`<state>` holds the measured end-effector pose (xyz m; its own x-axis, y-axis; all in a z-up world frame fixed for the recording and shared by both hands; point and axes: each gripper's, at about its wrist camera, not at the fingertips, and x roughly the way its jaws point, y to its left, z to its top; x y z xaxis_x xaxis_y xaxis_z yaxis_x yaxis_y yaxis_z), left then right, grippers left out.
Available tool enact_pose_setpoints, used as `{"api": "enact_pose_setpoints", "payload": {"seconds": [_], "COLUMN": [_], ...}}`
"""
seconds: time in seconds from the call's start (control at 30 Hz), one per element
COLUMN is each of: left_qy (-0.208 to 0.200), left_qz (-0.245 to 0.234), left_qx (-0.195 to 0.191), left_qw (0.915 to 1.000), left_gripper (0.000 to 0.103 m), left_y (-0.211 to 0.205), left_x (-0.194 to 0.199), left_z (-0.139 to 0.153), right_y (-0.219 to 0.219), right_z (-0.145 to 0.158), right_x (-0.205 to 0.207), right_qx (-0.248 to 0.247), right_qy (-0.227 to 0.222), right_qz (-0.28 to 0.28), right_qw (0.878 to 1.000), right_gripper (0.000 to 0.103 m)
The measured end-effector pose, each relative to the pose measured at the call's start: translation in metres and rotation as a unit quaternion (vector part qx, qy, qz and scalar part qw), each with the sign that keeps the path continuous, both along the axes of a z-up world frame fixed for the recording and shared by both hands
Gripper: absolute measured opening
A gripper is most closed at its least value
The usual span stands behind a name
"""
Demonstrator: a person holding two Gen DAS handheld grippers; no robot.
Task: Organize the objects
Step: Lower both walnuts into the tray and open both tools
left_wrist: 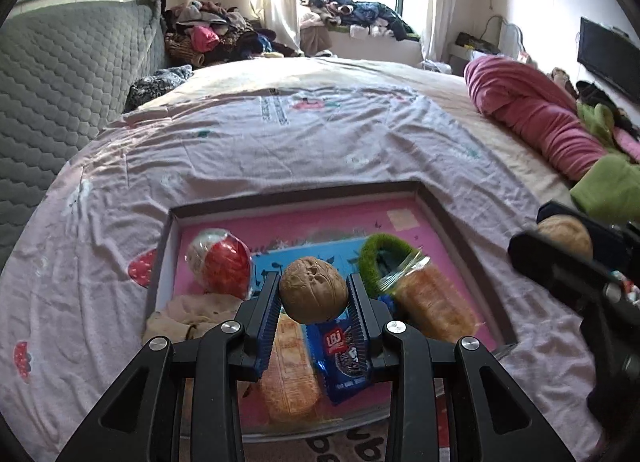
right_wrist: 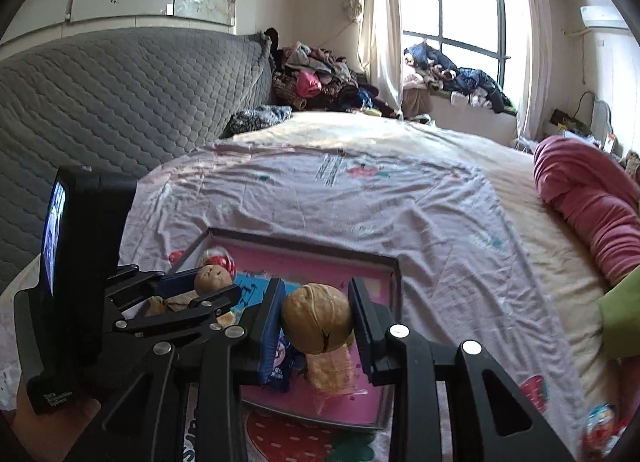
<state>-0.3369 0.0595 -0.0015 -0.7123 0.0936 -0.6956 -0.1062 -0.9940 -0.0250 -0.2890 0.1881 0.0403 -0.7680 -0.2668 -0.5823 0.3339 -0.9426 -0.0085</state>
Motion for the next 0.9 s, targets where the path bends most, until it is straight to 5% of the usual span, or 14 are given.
{"api": "enact_pose_setpoints", "payload": {"seconds": [0.47, 0.9], "left_qy": [-0.010, -0.003], "left_qz": [-0.008, 0.001], "left_qx": [-0.006, -0.008], "left_qw": [0.9999, 1.0000], "left_gripper": [0.034, 0.034], "left_y": [0.015, 0.006], "left_x": [-0.005, 0.004], "left_z": [-0.036, -0.040], "right_y": [0.019, 0.008], "right_z": [-0.048, -0.053], "right_x": [-0.018, -0.013], "right_qx": [0.014, 0.011], "right_qy": [-0.045, -0.050], "right_qz": [-0.016, 0.013], "right_qw": [0.999, 0.999], "right_gripper": [0.033, 0.033]}}
